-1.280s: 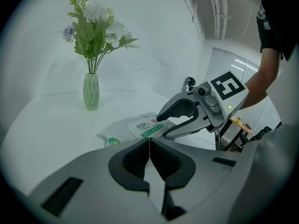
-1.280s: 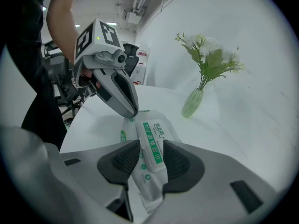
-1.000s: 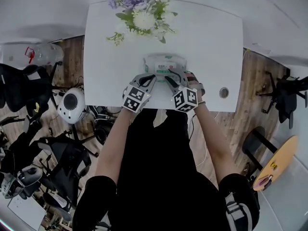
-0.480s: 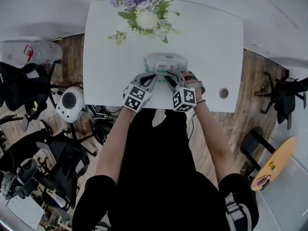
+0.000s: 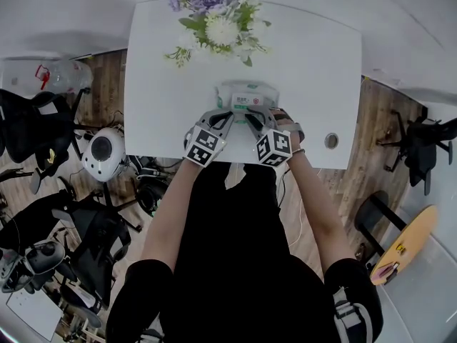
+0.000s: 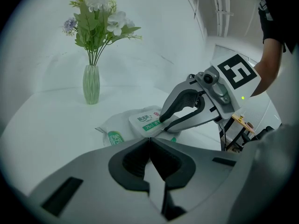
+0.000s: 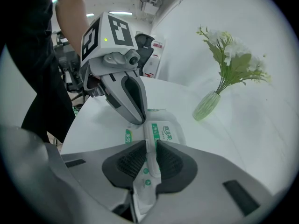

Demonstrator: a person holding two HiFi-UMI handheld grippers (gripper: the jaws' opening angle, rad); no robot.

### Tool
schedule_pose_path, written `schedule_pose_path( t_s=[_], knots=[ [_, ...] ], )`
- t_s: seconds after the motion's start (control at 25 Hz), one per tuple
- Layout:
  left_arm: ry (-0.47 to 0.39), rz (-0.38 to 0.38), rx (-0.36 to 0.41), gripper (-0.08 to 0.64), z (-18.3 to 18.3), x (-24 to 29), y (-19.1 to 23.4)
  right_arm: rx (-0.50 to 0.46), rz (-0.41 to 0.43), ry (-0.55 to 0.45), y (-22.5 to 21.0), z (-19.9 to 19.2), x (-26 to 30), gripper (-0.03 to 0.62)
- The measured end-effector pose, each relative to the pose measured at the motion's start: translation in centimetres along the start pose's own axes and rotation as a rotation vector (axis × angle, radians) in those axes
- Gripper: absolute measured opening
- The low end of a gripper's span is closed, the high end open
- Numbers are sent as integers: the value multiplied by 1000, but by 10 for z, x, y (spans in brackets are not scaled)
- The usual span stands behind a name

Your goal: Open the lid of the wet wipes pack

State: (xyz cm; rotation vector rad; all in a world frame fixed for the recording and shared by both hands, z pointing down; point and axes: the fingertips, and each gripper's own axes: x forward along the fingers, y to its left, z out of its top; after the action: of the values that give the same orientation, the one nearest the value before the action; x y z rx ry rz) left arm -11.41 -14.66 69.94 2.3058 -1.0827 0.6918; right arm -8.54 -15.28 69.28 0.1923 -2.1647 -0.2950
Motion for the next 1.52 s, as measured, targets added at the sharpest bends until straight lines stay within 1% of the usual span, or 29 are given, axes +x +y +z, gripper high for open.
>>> schedule_pose_path(
  t_s=[0.16,0.28,0.56,0.84,1.36,1.52],
  knots=[
    [-3,-7,-11,25,0,1,5,15,14,0,-3,2,3,74],
    [-14,-14,-39,25,-1,0,3,23,20,-1,0,3,0,67],
    [-14,-16,-29,25,0,1,5,41,20,-2,-3,5,-2,61],
    [-14,-14,-31,25,-2,1,5,65,-3,-23,-7,11,-9,51],
    [-10,-12,-65,25,-7,5,7,79,-28,-31,-13,14,-11,37],
    [-12,-12,-68,25,-4,1,6,84,-43,-37,-18,20,-19,35]
  ],
)
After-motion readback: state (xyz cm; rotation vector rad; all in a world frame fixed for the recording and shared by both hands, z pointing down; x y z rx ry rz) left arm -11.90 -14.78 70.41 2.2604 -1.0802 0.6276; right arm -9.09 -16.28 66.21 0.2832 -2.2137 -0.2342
